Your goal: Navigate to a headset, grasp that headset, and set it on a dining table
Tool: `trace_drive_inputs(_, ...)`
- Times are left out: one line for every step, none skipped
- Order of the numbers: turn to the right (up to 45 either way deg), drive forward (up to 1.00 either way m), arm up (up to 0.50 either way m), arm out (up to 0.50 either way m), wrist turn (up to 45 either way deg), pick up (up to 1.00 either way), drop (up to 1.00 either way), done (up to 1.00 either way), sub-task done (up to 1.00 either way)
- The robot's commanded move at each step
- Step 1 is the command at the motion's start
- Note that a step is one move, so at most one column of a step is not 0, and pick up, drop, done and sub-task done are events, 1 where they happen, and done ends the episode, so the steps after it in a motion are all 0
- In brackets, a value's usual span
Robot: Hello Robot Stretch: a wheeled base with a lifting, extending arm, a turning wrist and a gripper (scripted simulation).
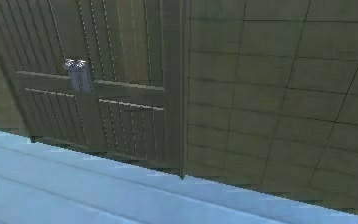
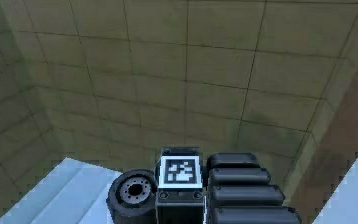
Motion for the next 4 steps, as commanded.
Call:
trace_drive_inputs(-45.0,0.00,0.00,0.00,0.0,0.00,0.00,0.00,0.00)
trace_drive_inputs(-3.0,0.00,0.00,0.00,0.0,0.00,0.00,0.00,0.00)
trace_drive_inputs(0.0,1.00,0.00,0.00,0.0,0.00,0.00,0.00,0.00)
trace_drive_inputs(-3.0,0.00,0.00,0.00,0.0,0.00,0.00,0.00,0.00)
